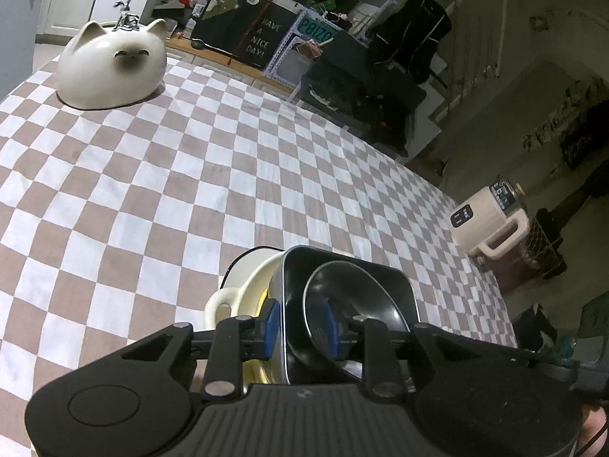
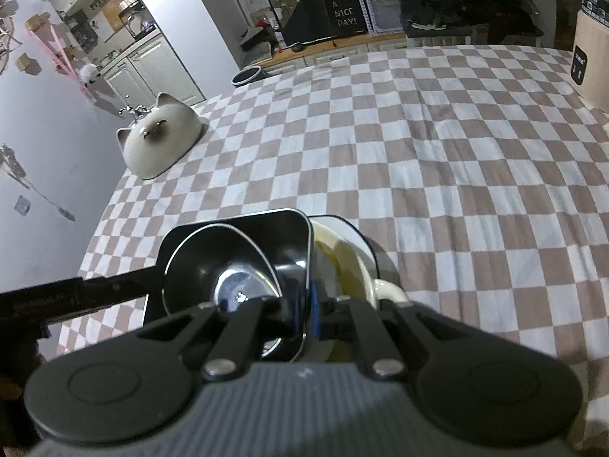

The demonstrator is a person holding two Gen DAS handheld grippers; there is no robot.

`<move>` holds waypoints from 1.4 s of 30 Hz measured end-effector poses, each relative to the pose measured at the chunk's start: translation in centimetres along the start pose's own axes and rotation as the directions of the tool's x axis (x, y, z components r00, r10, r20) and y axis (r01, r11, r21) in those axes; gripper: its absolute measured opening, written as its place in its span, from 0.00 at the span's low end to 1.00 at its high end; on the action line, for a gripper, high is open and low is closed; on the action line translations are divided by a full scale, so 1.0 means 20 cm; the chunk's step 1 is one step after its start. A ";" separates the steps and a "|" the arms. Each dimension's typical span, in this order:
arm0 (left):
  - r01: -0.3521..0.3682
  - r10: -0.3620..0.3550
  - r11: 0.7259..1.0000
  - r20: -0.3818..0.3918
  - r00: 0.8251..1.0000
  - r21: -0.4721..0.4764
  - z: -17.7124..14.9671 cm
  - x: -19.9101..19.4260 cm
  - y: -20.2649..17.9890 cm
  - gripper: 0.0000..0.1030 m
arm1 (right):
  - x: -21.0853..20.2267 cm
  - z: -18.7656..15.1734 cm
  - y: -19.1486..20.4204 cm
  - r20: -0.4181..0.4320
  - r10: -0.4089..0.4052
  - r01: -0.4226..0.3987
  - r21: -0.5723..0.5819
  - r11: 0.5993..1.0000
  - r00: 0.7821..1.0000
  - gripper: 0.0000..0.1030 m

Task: Organize plates and bowls
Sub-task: 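Lower the tray with bowl onto the cream two-handled bowl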

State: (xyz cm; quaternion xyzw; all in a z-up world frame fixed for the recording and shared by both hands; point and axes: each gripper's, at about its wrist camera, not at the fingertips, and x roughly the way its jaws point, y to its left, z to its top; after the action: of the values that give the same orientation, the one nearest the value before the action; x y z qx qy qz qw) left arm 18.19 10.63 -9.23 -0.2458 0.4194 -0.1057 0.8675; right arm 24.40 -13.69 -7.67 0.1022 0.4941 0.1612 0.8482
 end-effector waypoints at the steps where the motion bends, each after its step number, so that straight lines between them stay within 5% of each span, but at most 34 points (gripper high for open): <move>1: -0.001 0.001 1.000 -0.003 1.000 0.002 0.00 0.00 0.00 0.26 | 0.00 0.00 0.00 -0.002 -0.002 0.002 0.000 1.000 1.000 0.10; 37: -0.002 0.002 1.000 -0.033 0.999 0.003 -0.02 0.04 -0.01 0.30 | 0.07 0.01 0.01 -0.062 -0.029 0.028 -0.013 1.000 0.998 0.18; 42: -0.014 0.014 1.000 -0.021 1.000 0.008 -0.02 0.02 -0.01 0.33 | 0.07 0.01 0.00 -0.058 -0.048 0.047 -0.012 0.999 0.997 0.32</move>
State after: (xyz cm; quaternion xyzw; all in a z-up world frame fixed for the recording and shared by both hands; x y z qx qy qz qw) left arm 18.23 10.09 -9.55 -0.2384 0.4299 -0.1040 0.8646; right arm 25.19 -13.19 -8.64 0.0813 0.5198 0.1466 0.8377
